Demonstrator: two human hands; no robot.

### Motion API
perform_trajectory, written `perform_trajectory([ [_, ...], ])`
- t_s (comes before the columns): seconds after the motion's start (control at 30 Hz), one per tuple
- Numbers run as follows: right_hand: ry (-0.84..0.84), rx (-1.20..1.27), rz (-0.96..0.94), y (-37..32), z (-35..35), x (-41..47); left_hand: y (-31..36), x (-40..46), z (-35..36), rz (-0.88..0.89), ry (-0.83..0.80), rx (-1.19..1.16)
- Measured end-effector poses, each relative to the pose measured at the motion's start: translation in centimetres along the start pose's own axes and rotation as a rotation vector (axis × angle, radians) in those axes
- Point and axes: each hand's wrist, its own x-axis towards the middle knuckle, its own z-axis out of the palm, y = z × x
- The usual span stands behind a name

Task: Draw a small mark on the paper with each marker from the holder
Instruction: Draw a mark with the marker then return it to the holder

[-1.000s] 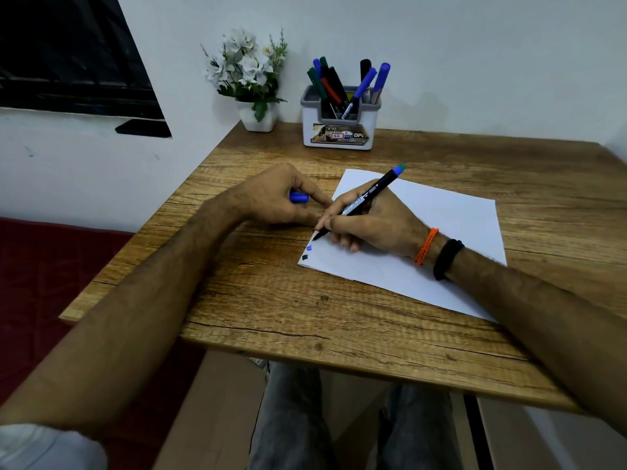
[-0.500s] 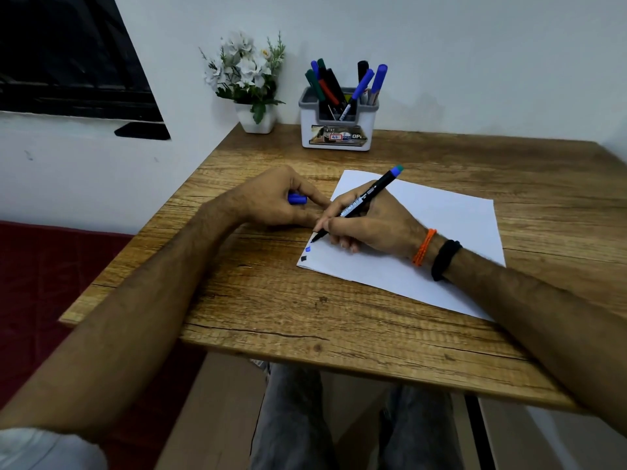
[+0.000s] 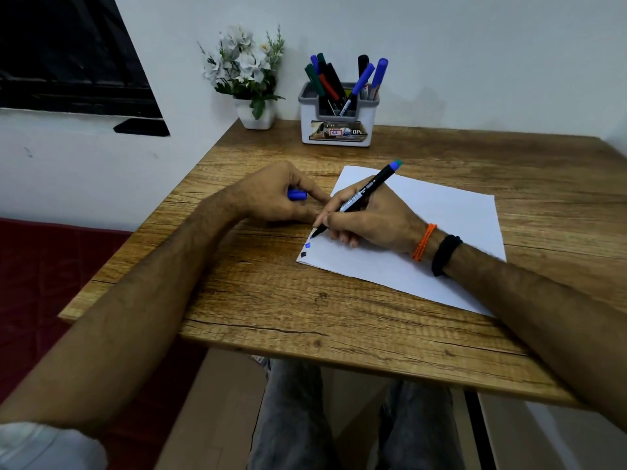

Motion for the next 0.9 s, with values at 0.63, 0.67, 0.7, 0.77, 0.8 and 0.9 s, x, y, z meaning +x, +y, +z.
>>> perform_trajectory([
  [0.63,0.013,-0.003,-0.013,-0.17,0.03,0.00,-0.39,0.17,0.08,0.008,-0.004,0.001],
  [0.67,0.008,-0.004,-0.016,-0.18,0.05,-0.02,-0.46,0.19,0.13,0.013,-0.001,-0.005],
  [0.7,0.008,-0.003,-0.016,-0.19,0.05,-0.04,-0.45,0.19,0.17,0.018,0.003,-0.006],
  [0.77,0.022,0.000,-0.014,-0.18,0.04,-0.04,-0.45,0.13,0.16,0.019,0.012,-0.001],
  [0.8,0.019,0.000,-0.015,-0.19,0.06,-0.04,-0.43,0.10,0.13,0.020,0.015,0.002],
  [0.9,0.004,-0.002,-0.012,-0.17,0.05,-0.04,-0.45,0.18,0.13,0.019,0.015,0.003],
])
